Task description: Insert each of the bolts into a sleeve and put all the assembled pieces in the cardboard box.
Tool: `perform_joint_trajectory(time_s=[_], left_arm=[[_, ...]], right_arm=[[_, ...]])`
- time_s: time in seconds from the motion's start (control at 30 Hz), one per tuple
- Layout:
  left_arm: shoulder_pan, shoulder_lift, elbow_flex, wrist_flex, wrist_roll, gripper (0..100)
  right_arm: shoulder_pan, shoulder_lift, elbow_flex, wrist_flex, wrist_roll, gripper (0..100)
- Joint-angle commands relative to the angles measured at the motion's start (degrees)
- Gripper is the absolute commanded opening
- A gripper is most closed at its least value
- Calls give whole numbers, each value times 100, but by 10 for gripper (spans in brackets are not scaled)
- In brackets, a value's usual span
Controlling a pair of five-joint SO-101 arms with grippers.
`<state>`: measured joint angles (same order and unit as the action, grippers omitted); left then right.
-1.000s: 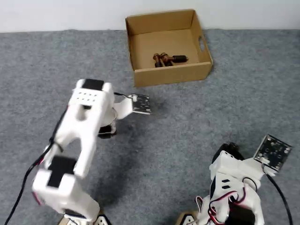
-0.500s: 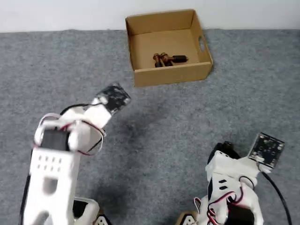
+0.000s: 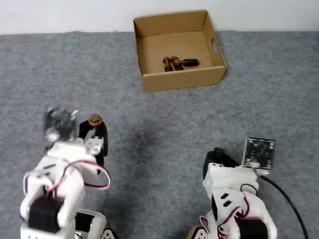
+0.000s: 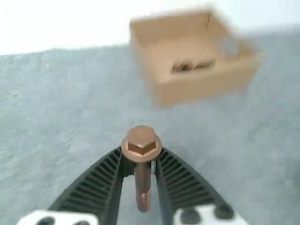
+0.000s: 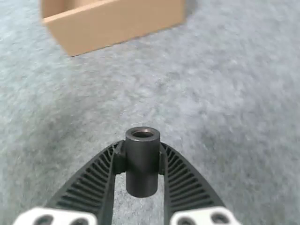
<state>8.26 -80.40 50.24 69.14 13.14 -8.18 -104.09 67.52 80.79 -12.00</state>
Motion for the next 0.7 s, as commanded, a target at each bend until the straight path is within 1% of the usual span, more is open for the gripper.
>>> perform_joint_trajectory(time_s=[0.0, 0.03, 0.17, 0.27, 0.33, 0.43, 0.57, 0.67], left_arm=[[404, -1046, 391, -554, 246, 23], [563, -1354, 593, -695, 246, 6], [1266, -2479, 1481, -1090, 325, 6], [1407, -2303, 1578, -1073, 1029, 6], [1442, -2303, 1578, -1152, 1582, 6], [1688, -2391, 1727, -1424, 2110, 6], [2075, -2391, 1956, -1714, 2268, 6], [2163, -2391, 2088, -1969, 2391, 6]], right_arm=[[-321, 48, 9, -365, 466, 8], [-497, 48, 26, -435, 651, 8], [-1490, 48, 158, -690, 1231, 8], [-2097, 48, 378, -1024, 1398, 8], [-2369, 57, 527, -1314, 1653, 8], [-2598, 57, 756, -1771, 2048, 8], [-2862, 57, 958, -2316, 2356, 8], [-3178, 57, 1090, -2598, 2602, 8]])
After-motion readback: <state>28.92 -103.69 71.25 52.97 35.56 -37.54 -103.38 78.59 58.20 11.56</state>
